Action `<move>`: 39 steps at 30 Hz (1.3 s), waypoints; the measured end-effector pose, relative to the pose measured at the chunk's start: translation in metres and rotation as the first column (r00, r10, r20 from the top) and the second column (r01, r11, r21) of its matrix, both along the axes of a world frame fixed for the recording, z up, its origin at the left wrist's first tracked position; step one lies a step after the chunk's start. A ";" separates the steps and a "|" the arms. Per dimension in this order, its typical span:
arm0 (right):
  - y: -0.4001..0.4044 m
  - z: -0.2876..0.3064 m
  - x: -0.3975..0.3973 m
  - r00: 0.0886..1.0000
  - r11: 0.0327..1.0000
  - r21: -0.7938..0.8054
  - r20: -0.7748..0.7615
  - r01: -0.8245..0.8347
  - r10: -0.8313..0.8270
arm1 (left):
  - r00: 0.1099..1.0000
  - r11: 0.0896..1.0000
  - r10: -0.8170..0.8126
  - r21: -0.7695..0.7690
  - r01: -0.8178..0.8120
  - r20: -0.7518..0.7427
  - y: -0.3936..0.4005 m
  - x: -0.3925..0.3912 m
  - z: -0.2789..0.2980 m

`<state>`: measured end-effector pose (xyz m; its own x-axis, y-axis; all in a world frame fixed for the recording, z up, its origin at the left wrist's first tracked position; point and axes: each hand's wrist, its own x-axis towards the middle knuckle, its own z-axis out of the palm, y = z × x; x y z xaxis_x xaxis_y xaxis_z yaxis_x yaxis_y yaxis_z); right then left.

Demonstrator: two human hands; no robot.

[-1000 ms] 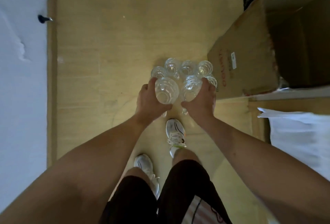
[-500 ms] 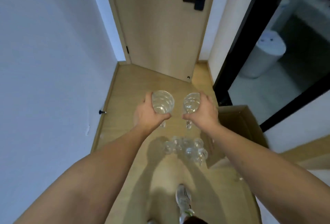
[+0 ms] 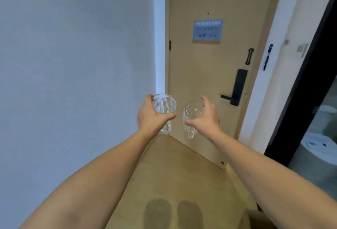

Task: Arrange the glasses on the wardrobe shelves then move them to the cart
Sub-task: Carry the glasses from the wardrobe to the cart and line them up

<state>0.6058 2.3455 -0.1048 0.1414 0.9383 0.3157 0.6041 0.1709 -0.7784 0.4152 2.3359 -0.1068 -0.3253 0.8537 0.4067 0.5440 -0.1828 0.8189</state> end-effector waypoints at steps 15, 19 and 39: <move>0.015 0.044 -0.126 0.839 0.846 0.141 -0.120 -0.514 0.530 | 0.877 0.871 0.468 0.111 -0.479 0.107 -0.084 -0.095 0.056; -0.011 0.040 -0.171 0.742 0.751 0.124 -0.118 -0.649 0.660 | 0.779 0.776 0.620 0.077 -0.627 0.094 -0.137 -0.121 0.056; -0.316 0.044 -0.315 0.160 0.164 0.069 -0.056 -0.984 0.985 | 0.194 0.190 0.976 0.050 -0.981 0.102 -0.498 -0.168 0.052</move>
<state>0.2913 2.0291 -0.0605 -0.8760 0.3075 0.3716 -0.1316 0.5887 -0.7975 0.2475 1.8375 -0.0549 -0.8881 -0.2001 0.4138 0.3091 0.4061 0.8599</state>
